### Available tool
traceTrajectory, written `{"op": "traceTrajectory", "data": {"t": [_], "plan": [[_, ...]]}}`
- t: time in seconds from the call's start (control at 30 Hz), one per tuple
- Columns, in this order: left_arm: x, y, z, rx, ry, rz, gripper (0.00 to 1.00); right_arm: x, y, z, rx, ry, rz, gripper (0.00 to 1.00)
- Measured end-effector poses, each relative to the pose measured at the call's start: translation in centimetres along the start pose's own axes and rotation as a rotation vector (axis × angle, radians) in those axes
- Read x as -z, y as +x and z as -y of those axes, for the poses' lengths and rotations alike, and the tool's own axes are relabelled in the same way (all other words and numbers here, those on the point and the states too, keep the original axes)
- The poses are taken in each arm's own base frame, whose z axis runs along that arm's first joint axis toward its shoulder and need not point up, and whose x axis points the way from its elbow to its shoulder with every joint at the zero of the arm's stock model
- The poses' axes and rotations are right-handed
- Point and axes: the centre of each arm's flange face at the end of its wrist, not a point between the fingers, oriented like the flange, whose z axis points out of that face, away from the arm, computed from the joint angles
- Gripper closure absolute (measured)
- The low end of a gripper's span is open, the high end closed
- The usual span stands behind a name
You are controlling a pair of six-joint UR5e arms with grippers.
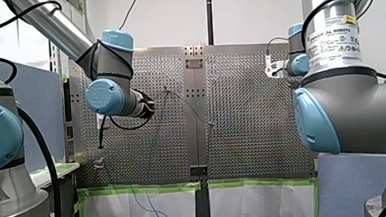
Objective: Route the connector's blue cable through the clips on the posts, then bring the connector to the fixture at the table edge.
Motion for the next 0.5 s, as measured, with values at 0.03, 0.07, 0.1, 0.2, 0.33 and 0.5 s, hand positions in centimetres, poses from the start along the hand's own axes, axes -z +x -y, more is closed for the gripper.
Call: {"op": "traceTrajectory", "data": {"t": [0.03,0.07,0.1,0.2,0.33,0.5], "plan": [[0.1,0.1,0.0,-0.004,0.000,-0.004,0.00,0.0,-0.1,-0.4,-0.002,0.000,-0.003,0.89],[0.1,0.2,0.1,-0.007,-0.001,-0.006,0.00,0.1,-0.2,-0.9,-0.006,0.000,-0.006,0.89],[0.2,0.2,0.1,-0.009,-0.002,-0.007,0.00,0.1,-0.4,-1.2,-0.009,0.000,-0.008,0.89],[0.4,0.3,0.2,-0.013,-0.004,-0.009,0.00,0.2,-0.8,-2.4,-0.021,0.000,-0.015,0.89],[0.7,0.4,0.3,-0.016,-0.004,-0.009,0.00,0.0,-2.1,-3.5,-0.029,0.009,-0.001,0.89],[1.0,0.4,0.3,-0.019,-0.005,-0.010,0.00,-0.2,-3.8,-4.2,-0.037,0.032,0.028,0.89]]}}
